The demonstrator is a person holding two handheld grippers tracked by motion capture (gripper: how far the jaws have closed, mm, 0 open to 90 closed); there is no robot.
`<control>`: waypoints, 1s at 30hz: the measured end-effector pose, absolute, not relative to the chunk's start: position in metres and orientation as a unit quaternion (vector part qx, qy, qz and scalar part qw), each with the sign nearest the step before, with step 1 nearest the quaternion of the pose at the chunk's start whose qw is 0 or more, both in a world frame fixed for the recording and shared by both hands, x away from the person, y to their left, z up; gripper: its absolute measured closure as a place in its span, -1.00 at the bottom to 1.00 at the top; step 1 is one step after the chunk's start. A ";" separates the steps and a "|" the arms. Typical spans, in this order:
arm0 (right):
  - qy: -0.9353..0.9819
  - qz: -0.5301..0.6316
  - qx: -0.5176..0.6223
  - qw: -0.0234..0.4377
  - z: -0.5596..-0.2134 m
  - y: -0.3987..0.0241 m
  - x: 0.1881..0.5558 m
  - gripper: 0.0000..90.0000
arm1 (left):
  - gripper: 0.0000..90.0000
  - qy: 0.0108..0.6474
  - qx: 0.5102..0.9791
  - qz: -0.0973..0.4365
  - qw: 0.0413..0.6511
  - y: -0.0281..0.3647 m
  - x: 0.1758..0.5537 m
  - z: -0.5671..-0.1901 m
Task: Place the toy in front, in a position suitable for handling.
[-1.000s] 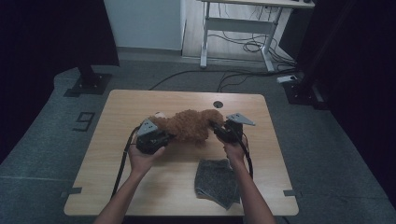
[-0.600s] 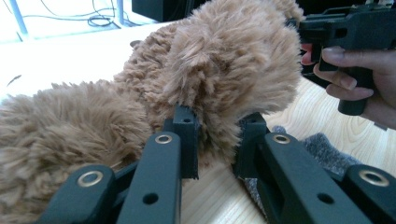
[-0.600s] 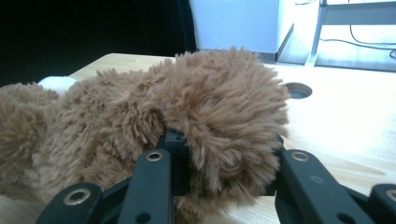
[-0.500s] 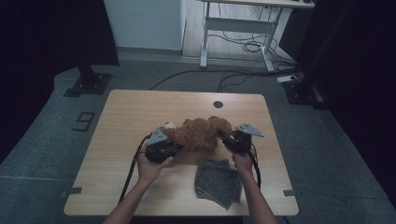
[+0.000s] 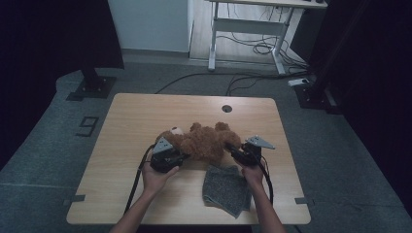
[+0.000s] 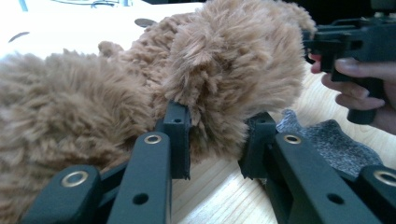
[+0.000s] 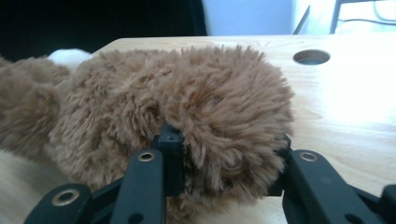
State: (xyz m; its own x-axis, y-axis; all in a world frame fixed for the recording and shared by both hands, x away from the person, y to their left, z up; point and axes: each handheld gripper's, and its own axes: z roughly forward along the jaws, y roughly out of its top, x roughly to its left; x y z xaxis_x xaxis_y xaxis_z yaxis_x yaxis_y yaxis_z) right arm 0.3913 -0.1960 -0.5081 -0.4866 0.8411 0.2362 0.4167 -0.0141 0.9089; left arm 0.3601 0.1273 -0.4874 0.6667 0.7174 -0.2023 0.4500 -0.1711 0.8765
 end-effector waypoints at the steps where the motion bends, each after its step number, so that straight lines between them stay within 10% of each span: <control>1: 0.674 0.538 0.467 0.197 -0.508 -0.196 0.391 0.38 | 0.52 0.387 0.754 0.130 0.514 0.127 0.360 -0.487; 15: 0.678 0.541 0.457 0.195 -0.514 -0.197 0.383 0.21 | -0.09 0.412 0.747 0.124 0.508 0.139 0.332 -0.491; 30: 0.679 0.545 0.456 0.185 -0.512 -0.201 0.379 0.11 | -0.21 0.391 0.794 0.083 0.458 0.110 0.295 -0.513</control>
